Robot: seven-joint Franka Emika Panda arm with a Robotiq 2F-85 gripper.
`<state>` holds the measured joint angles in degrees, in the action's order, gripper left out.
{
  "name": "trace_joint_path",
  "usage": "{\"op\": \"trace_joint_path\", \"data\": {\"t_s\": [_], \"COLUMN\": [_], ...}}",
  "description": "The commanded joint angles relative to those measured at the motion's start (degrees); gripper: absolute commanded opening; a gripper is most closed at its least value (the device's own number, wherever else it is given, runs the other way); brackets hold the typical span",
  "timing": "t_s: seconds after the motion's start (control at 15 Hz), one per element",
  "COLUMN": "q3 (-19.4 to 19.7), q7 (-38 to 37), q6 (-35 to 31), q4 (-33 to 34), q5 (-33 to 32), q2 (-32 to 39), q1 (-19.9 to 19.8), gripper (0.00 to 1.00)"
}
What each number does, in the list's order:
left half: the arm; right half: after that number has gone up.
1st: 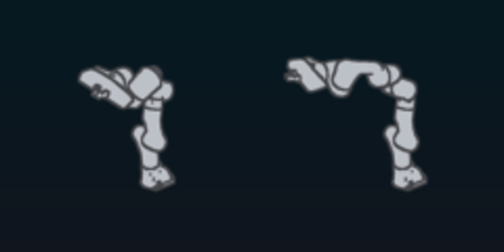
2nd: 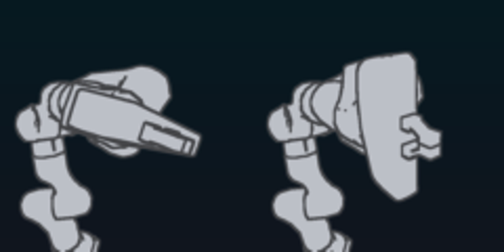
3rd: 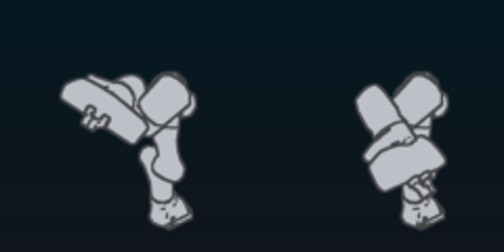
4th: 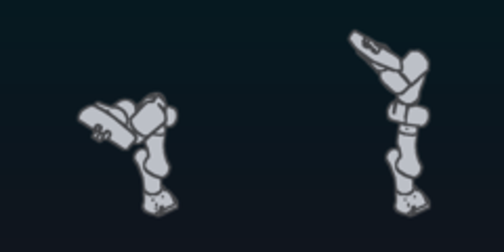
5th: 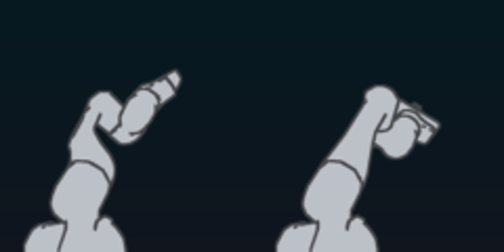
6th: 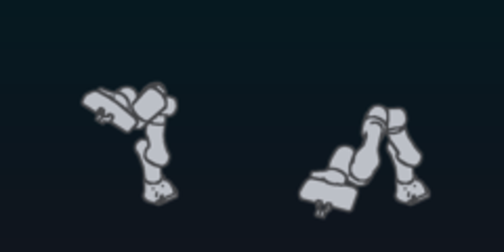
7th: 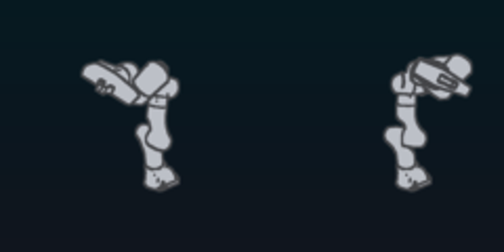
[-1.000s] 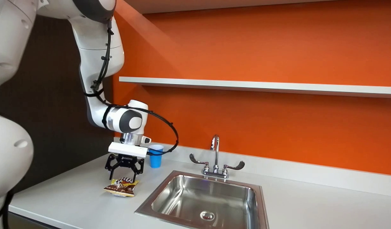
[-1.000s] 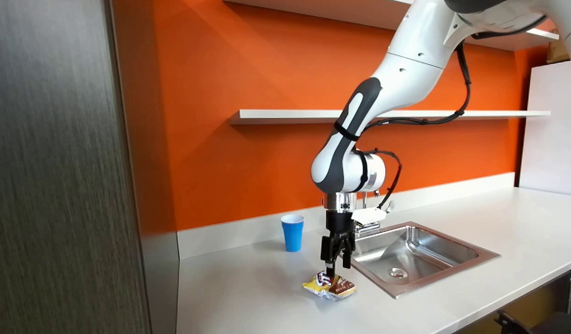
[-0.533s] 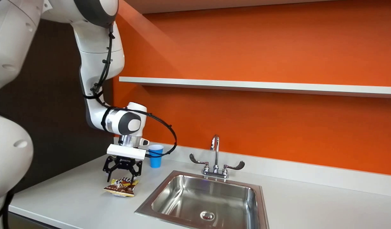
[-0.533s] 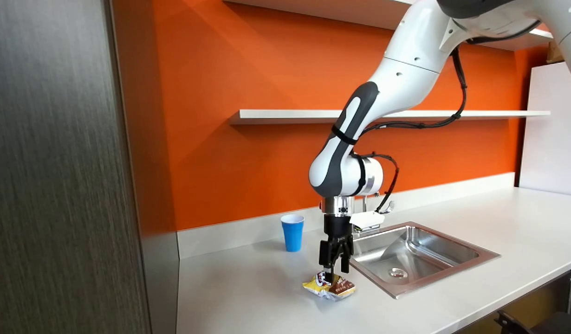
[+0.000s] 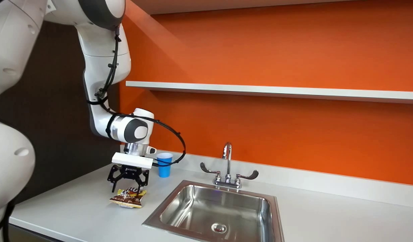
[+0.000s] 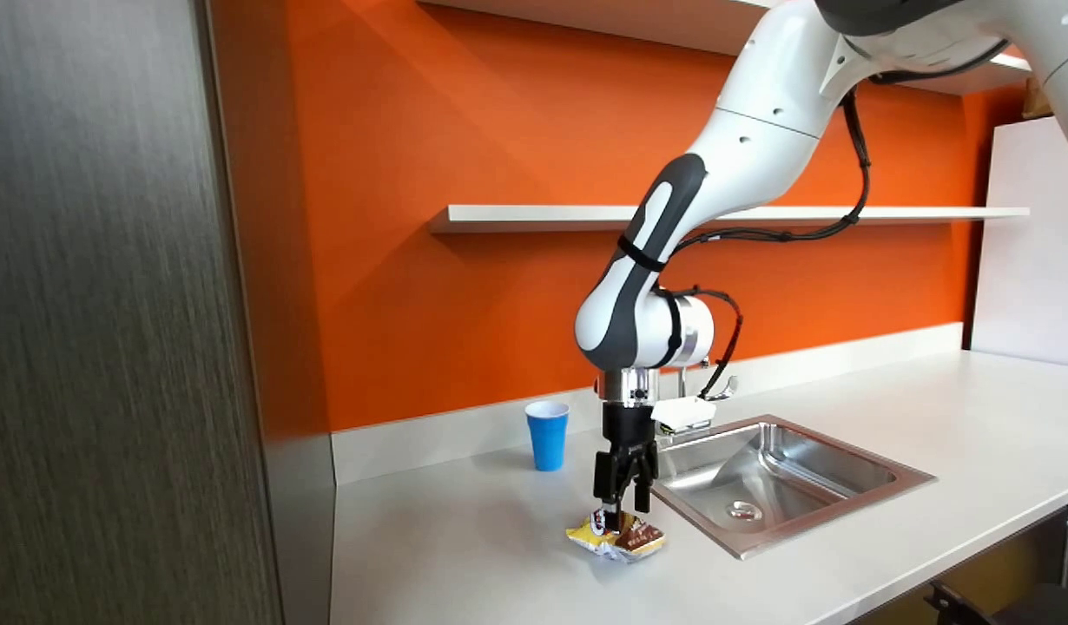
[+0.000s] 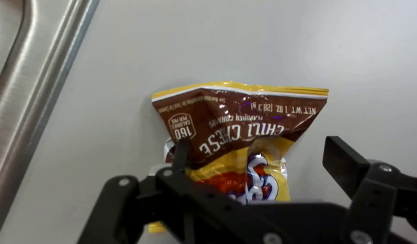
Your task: Put the Lays packet on the left side of the shelf
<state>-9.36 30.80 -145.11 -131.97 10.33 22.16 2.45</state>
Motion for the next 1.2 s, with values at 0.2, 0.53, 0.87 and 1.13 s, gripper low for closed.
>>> {"op": "trace_joint_path", "data": {"t_s": [0.2, 0.53, 0.87, 1.13], "q3": [-1.7, -1.8, -1.7, -1.5], "q7": [0.4, 0.3, 0.2, -0.4], "q6": [-0.3, -0.4, -0.6, -0.4], "q4": [0.5, 0.2, -0.2, -0.5], "q5": [-1.3, -1.4, -1.6, -1.4], "q2": [0.9, 1.2, 1.2, 0.2], "q1": [-1.8, -1.8, -1.9, -2.1], "gripper": [0.49, 0.09, 0.0, 0.0]}}
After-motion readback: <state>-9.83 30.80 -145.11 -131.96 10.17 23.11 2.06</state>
